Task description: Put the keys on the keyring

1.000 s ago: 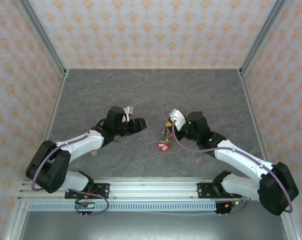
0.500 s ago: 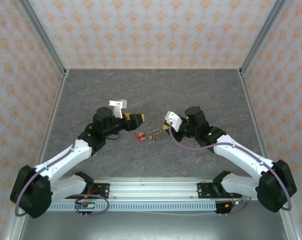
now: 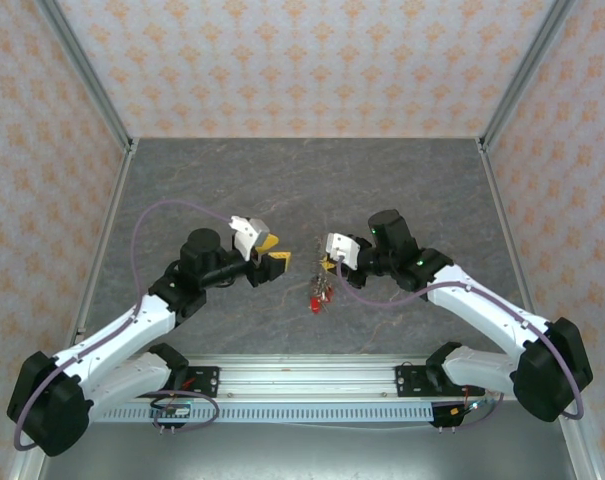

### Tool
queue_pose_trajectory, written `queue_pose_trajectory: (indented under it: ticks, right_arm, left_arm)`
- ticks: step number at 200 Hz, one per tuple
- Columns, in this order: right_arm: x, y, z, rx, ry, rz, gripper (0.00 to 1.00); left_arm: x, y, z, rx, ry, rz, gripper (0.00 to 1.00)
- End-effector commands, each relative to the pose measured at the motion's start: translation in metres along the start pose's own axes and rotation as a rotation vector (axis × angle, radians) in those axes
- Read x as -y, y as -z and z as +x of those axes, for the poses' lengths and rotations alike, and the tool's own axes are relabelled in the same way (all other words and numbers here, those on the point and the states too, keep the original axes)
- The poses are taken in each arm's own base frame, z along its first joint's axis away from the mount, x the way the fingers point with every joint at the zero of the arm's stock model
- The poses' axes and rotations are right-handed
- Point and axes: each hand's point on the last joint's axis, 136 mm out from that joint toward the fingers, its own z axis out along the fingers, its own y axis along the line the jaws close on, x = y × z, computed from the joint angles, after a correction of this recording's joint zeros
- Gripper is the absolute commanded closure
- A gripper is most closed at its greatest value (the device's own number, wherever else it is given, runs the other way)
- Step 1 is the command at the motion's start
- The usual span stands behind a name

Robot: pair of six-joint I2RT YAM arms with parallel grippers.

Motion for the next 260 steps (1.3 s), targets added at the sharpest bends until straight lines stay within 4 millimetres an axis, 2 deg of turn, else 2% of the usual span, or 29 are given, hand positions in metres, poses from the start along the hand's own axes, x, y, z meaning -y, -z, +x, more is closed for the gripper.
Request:
queue_pose_trajectory:
  ticks: [1,12,83,101,110,198,260]
  right_arm:
    - [-0.001,0.006,-0.027,0.090,0.062,-0.039,1.00]
    - [-0.004,0.005,-0.027,0.097,0.055,-0.057,1.00]
    - [-0.006,0.001,-0.031,0.128,0.008,-0.103,1.00]
    - [-0.007,0.001,-0.034,0.145,0.004,-0.109,1.00]
    - [-0.006,-0.004,-0.029,0.135,-0.014,-0.122,1.00]
    - [-0.004,-0.007,-0.027,0.162,-0.044,-0.150,1.00]
    - [-0.006,-0.008,-0.027,0.167,-0.046,-0.166,1.00]
  left_arm:
    - [0.018,-0.007,-0.001,-0.042,-0.112,0.090,0.48]
    - [0.025,-0.012,0.002,-0.060,-0.146,0.125,0.53]
    - [0.041,-0.030,0.016,-0.156,-0.239,0.199,0.58]
    - [0.041,-0.033,0.022,-0.172,-0.241,0.205,0.60]
    - [0.040,-0.034,0.023,-0.175,-0.244,0.206,0.60]
    - [0.045,-0.039,0.031,-0.209,-0.265,0.244,0.59]
    - [0.043,-0.044,0.027,-0.200,-0.287,0.236,0.59]
